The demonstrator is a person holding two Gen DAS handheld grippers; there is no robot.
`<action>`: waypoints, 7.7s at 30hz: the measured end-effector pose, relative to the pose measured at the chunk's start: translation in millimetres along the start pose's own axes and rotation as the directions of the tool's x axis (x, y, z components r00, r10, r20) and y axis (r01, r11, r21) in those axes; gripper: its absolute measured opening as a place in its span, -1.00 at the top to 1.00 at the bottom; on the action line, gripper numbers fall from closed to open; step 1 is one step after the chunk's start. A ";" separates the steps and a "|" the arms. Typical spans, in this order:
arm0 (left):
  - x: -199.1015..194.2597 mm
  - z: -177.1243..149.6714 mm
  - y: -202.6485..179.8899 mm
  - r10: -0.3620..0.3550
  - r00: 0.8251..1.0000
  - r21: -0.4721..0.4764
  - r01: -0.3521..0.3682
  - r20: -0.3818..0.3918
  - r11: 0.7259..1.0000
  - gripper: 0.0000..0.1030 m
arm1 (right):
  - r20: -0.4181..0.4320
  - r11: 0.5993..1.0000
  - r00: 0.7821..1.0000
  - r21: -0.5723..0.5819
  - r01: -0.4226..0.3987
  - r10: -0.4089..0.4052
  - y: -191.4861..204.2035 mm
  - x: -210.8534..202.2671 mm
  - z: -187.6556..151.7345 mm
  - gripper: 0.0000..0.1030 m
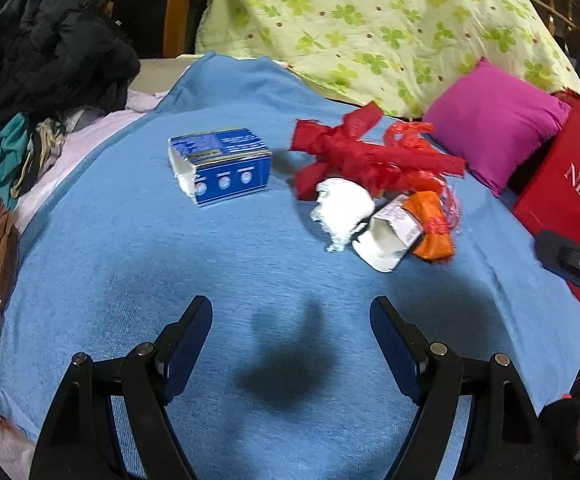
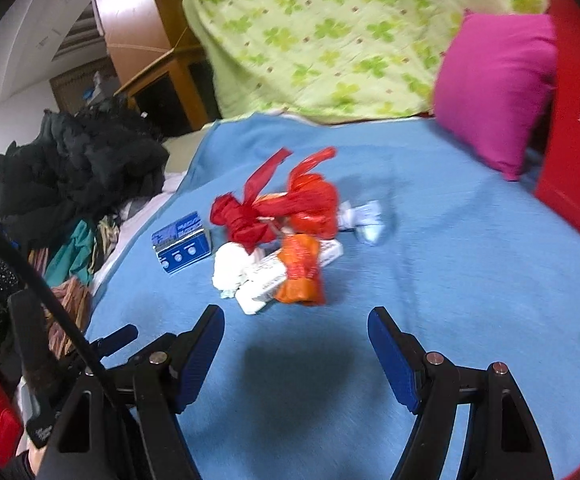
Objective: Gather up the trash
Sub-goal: 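Return both grippers to the remaining trash on the blanket, then grasp the orange plastic bag with the right gripper while the left grasps the white carton, then carry the orange bag and white carton toward the red wastebasket, then open both grippers to drop the carton and orange bag into the basket, then move both grippers back over the remaining trash on the blanket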
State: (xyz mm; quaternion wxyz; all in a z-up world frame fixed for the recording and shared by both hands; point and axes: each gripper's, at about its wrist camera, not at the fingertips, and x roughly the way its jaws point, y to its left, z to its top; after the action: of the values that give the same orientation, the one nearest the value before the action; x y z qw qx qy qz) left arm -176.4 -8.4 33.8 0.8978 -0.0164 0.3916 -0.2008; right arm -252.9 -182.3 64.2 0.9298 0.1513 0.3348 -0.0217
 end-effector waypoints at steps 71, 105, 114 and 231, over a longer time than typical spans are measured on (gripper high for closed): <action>11.1 -3.5 -98.8 -0.194 0.945 0.284 0.269 -0.264 0.921 0.17 | 0.169 0.970 0.986 0.240 -0.049 0.007 -99.7 -30.0 -25.3 0.33; 17.7 -34.1 -50.2 -0.008 0.948 0.254 0.093 -0.317 0.963 0.05 | 0.103 0.978 0.993 0.195 -0.080 0.060 -69.0 -32.0 -49.2 0.33; -52.9 -1.9 -23.7 -0.146 0.976 0.144 0.170 -0.164 0.975 0.19 | 0.122 0.974 0.990 0.204 -0.100 0.076 -70.8 -35.1 -49.4 0.33; -88.8 -102.5 -325.9 -0.322 0.878 0.540 0.473 -0.354 0.696 -0.55 | 0.256 0.783 0.795 0.490 0.383 -0.550 -183.4 -351.2 -189.6 -0.37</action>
State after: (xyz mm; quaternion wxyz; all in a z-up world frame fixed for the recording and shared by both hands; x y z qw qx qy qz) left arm -416.9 -261.7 85.4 0.7361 0.2134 0.3940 -0.5073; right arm -667.8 -322.4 97.9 0.8869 0.2477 0.1602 -0.3556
